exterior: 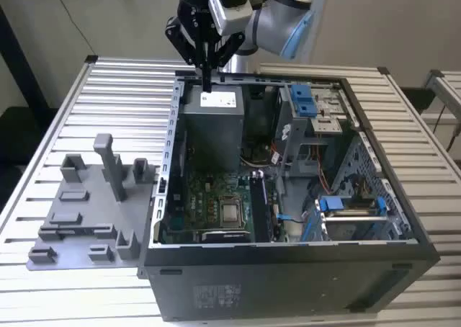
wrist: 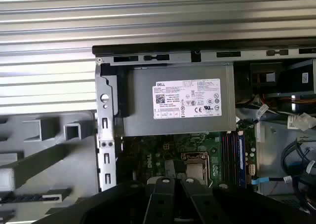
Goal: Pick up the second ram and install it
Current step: 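Reach for the second ram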
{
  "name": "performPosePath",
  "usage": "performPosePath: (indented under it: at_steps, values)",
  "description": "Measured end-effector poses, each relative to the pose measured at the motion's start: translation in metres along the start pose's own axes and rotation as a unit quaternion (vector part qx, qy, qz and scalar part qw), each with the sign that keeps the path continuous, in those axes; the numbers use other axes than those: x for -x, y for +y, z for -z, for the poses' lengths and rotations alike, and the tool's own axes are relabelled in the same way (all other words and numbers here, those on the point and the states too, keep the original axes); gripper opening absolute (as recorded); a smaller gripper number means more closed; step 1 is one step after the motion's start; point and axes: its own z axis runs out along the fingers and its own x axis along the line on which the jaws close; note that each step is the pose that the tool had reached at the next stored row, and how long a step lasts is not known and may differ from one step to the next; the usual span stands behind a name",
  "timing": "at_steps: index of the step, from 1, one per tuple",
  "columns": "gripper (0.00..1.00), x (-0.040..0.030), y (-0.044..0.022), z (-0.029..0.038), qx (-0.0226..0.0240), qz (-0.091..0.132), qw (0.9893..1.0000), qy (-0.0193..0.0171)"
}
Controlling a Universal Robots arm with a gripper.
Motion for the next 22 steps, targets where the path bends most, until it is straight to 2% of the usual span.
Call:
performPosePath:
  at_steps: [14,22]
  values:
    - [0.11,-0.0005,0.0,0.0001,-0.0001,0.0,1.0,0.0]
    - [0.11,-0.0132,-0.0009,0.0003,0.0,0.0,1.0,-0.001]
